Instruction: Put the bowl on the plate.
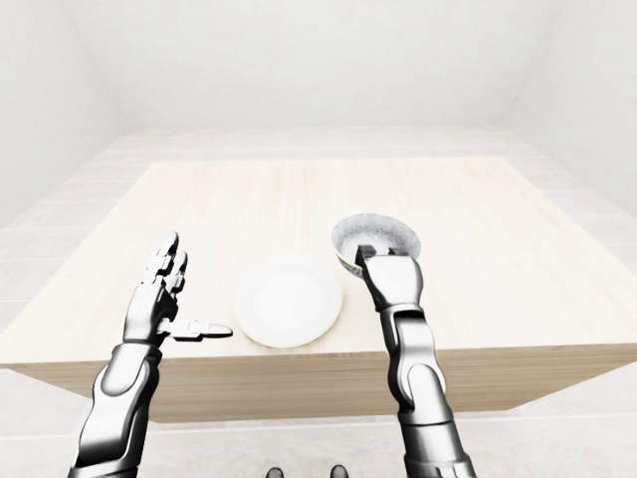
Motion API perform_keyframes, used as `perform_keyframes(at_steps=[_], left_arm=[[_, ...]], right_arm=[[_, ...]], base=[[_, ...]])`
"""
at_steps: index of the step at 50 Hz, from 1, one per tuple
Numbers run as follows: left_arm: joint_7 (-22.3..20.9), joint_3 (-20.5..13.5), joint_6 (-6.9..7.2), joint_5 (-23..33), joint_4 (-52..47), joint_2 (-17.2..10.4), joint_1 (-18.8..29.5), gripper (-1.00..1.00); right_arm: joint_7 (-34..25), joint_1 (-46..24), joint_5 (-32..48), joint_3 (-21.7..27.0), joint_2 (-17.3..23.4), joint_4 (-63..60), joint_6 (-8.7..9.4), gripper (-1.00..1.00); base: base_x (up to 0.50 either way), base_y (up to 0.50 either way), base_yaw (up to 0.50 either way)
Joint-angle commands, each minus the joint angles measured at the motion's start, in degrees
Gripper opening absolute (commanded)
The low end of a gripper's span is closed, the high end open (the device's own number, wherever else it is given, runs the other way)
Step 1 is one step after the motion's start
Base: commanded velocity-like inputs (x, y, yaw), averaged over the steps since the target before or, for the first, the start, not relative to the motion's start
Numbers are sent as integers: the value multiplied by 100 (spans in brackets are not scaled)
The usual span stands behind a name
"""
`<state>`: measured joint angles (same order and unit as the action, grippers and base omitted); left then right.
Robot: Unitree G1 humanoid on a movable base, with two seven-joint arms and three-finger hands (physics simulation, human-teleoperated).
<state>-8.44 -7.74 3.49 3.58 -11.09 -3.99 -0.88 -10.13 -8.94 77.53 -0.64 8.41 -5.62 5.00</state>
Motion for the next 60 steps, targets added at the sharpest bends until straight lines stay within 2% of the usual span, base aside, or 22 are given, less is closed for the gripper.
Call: perform_keyframes(at_steps=[1,16,33,37,45,51,60], left_arm=[[-6,-6,-44,6,40,-5,-12,100],[-15,-39,-129,-7,161,-17,-8,100],[-34,-31,-164,4,180,-20,-42,100],[-29,-38,-232,13,277,-25,-24,100],[-30,-34,-208,7,263,-24,-22,100],[-25,-20,-232,31,267,-18,-34,100],[-9,-43,-342,21,544,-48,87,100]], right_arm=[[139,476,622,-207,-283,-651,0,-58],[102,681,768,-465,-546,-1000,0,-60],[42,834,901,-806,-768,-1375,0,-62],[34,864,948,-890,-790,-1416,0,-62],[108,849,1007,-1013,-857,-1328,0,-60],[72,889,1161,-1279,-967,-1427,0,-61],[27,1002,1239,-1463,-1001,-1609,0,-62]], base=[[0,0,0],[0,0,0],[0,0,0],[0,0,0],[0,0,0],[0,0,0],[0,0,0]])
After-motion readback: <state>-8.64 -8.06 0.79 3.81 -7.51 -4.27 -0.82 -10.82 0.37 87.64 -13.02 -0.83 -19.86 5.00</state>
